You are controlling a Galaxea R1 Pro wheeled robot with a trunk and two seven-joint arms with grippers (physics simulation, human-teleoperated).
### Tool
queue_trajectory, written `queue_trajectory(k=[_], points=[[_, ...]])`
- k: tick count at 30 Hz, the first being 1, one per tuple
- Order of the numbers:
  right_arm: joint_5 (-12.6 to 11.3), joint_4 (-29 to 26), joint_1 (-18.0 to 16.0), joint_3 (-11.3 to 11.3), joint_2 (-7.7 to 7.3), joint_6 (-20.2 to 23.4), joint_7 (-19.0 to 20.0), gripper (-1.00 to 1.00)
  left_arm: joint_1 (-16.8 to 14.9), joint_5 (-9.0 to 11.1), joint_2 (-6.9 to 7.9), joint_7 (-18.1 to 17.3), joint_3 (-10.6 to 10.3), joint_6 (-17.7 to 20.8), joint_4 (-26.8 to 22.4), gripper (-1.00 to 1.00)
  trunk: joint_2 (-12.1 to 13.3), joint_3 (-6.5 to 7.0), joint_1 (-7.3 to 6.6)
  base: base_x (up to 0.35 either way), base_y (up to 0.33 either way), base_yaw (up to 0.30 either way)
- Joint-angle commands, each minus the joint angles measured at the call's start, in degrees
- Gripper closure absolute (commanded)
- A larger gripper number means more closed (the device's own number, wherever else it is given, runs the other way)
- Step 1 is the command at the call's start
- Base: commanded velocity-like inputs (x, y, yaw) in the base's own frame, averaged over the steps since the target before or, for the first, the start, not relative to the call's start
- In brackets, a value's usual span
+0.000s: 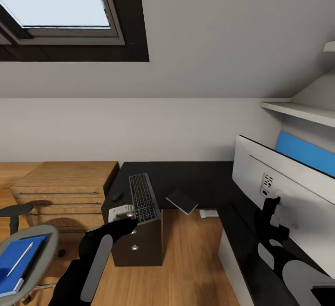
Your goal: In the bedroom, organize the workspace by keeping the computer under the desk, ensuring the monitor is on the desk, placing the keyboard on the desk next to the monitor, placing the mouse on the desk next to the keyboard, moving the folder from the swivel chair onto the desk next to the mouse, stacking the notebook on top of the folder with the pen on top of the notebook, and positioning the swivel chair next to the desk.
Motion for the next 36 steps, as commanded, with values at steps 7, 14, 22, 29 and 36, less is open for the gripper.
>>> queue_trajectory(k=[7,14,22,29,36], points=[[-0.35,-0.11,-0.06,0.33,-0.01,-0.41,-0.26,1.00,-0.05,0.60,0.10,0.57,0.03,0.14,-0.05,-1.00,-0.08,-0.09,0.02,-0.175,0.000,0.000],[-0.36,-0.12,-0.06,0.22,0.04,-0.42,-0.26,1.00,-0.02,0.60,0.12,0.53,0.05,0.19,-0.10,-1.00,-0.08,-0.09,0.02,-0.321,0.000,0.000],[-0.36,-0.12,-0.06,0.21,0.04,-0.41,-0.24,1.00,-0.05,0.60,0.15,0.50,0.06,0.23,-0.14,-1.00,-0.08,-0.09,0.02,-0.334,0.000,0.000],[-0.36,-0.12,-0.06,0.21,0.04,-0.42,-0.23,1.00,-0.04,0.60,0.09,0.57,0.04,0.23,-0.14,-1.00,-0.08,-0.09,0.02,-0.334,0.000,0.000],[-0.36,-0.12,-0.06,0.21,0.04,-0.42,-0.23,1.00,-0.05,0.60,0.09,0.57,0.03,0.23,-0.14,-1.00,-0.08,-0.09,0.02,-0.334,0.000,0.000]])
